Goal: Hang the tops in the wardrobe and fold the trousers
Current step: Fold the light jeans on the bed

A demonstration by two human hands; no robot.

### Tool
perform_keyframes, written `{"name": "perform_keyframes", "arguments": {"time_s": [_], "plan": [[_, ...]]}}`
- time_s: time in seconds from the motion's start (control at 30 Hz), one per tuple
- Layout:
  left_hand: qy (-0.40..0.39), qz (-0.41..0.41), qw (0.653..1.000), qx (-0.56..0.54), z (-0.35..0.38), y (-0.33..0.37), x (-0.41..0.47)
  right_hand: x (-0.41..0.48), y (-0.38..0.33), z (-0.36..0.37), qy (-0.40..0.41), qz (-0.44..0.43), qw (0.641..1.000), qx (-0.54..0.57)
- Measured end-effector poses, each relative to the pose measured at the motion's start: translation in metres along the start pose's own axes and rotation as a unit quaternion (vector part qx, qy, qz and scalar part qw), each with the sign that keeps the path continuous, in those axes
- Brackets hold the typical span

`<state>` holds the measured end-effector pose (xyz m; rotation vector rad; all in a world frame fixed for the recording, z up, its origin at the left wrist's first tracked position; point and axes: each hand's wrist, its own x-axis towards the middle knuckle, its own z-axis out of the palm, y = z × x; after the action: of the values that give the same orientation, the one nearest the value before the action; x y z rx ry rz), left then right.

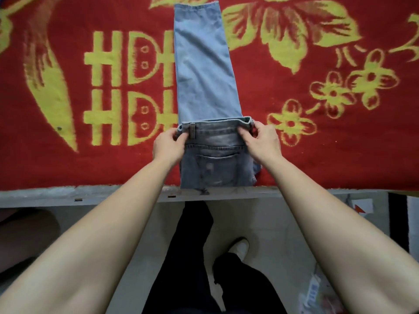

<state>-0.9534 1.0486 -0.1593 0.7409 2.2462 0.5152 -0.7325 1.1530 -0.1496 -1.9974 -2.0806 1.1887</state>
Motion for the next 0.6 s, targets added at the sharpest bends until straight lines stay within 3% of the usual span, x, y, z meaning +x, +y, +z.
{"name": "perform_keyframes", "arguments": {"time_s": [0.17, 0.33, 0.6], "plan": [[-0.019, -0.032, 0.998, 0.05, 0.027, 0.003, 0.097, 0.087, -0.019, 0.035, 0.033, 0.013, 0.996, -0.077], [-0.051, -0.104, 0.993, 0.037, 0.062, -0.019, 0.152, 0.143, -0.009, 0.075, 0.004, 0.09, 0.995, -0.031], [-0.053, -0.071, 0.996, 0.01, 0.07, -0.039, 0.159, 0.164, 0.007, 0.093, -0.034, 0.1, 0.993, -0.054]]}}
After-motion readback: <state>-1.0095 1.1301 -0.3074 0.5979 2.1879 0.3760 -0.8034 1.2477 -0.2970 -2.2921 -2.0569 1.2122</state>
